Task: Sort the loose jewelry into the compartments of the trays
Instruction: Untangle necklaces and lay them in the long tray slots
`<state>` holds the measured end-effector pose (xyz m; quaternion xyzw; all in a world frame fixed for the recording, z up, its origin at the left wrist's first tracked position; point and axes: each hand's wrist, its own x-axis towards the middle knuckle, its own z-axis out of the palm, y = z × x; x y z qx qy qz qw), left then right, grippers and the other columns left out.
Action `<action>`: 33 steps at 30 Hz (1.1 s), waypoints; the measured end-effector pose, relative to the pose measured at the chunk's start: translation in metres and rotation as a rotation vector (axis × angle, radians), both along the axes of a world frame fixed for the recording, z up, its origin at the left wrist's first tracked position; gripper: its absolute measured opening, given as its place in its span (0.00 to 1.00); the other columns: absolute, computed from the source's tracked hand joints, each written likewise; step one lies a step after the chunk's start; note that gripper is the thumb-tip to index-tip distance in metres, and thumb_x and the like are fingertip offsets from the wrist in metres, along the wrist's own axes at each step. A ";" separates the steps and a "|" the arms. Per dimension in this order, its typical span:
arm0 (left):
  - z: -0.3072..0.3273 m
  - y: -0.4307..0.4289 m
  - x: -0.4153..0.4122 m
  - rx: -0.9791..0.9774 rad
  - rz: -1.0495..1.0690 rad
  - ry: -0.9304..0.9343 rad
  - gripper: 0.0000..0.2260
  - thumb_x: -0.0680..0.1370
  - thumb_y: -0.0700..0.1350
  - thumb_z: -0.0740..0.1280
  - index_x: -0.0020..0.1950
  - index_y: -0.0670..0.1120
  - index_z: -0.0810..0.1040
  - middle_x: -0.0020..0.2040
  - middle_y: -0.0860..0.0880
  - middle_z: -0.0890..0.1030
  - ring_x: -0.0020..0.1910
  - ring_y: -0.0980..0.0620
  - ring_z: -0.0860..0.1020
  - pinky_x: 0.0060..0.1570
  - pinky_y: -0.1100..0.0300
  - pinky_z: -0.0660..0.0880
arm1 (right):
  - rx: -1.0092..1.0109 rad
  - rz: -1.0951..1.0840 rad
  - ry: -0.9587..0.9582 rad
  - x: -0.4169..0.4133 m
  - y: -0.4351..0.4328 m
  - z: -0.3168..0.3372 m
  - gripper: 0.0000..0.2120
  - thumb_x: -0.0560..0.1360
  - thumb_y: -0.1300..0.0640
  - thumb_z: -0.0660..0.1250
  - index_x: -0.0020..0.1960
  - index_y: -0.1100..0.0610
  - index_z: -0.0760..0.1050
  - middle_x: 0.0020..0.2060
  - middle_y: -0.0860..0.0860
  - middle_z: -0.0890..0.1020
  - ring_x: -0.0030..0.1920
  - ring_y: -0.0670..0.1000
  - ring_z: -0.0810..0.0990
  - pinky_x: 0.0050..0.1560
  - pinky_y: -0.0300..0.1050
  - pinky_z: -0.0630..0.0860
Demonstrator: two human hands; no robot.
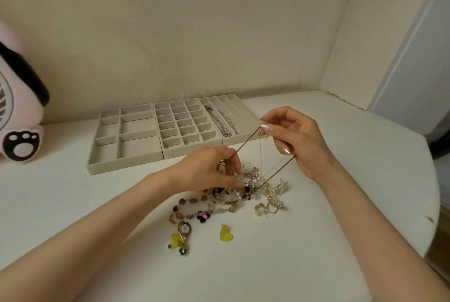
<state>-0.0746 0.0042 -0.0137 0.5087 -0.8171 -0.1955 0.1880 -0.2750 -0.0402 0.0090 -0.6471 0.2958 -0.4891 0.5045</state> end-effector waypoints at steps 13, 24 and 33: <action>0.005 0.000 0.006 0.050 -0.029 -0.009 0.04 0.75 0.46 0.67 0.45 0.47 0.74 0.39 0.57 0.74 0.34 0.62 0.70 0.36 0.69 0.67 | -0.050 -0.140 0.254 -0.001 -0.004 -0.006 0.05 0.73 0.66 0.69 0.43 0.57 0.79 0.34 0.50 0.82 0.24 0.43 0.66 0.26 0.34 0.63; 0.008 -0.004 0.019 0.358 0.032 0.585 0.03 0.79 0.44 0.62 0.47 0.46 0.72 0.39 0.51 0.80 0.40 0.54 0.77 0.47 0.58 0.71 | -0.176 -0.139 0.715 0.005 -0.008 -0.023 0.07 0.70 0.62 0.72 0.40 0.50 0.82 0.41 0.46 0.82 0.35 0.38 0.74 0.42 0.35 0.70; 0.005 -0.006 0.019 0.388 0.115 0.731 0.04 0.79 0.44 0.62 0.49 0.44 0.70 0.43 0.46 0.84 0.37 0.51 0.79 0.37 0.63 0.75 | -0.161 0.163 0.709 0.012 0.003 -0.016 0.05 0.69 0.58 0.74 0.43 0.50 0.82 0.39 0.45 0.81 0.38 0.41 0.73 0.39 0.29 0.68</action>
